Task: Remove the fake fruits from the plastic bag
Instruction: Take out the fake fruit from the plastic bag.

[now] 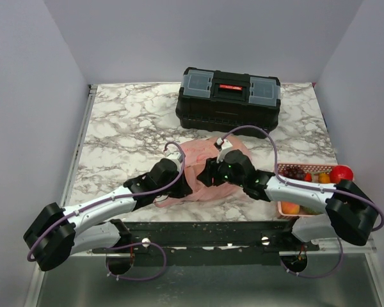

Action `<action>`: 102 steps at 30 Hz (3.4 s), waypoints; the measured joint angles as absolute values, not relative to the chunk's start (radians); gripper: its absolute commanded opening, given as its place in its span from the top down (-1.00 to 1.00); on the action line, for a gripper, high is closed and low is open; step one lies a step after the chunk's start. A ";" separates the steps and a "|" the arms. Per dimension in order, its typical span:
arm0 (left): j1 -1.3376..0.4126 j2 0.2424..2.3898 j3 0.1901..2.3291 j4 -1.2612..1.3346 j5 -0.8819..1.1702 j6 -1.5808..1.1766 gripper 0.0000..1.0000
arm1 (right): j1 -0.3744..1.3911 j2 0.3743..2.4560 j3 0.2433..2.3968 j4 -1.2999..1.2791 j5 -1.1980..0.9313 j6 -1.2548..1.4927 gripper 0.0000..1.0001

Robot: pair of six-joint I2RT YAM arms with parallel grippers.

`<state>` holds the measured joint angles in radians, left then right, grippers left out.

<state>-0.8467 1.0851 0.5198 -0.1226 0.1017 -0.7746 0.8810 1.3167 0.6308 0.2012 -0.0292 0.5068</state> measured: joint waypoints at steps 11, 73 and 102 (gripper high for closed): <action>-0.847 1.084 0.508 -0.129 0.090 -0.782 0.88 | 0.904 1.396 0.581 0.318 0.123 0.536 -0.01; -0.224 1.818 1.158 -0.486 0.538 -0.634 -0.11 | 0.904 1.512 0.628 0.402 0.168 0.614 -0.14; -0.347 1.844 0.981 -0.187 0.827 -0.841 -0.08 | 0.904 1.537 0.654 0.335 0.265 0.621 -0.14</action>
<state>-0.3473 1.8439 0.9813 -0.1875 0.8268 -0.8413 0.9043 1.5368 0.6537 0.3347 0.2653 0.6209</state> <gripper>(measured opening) 0.546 0.570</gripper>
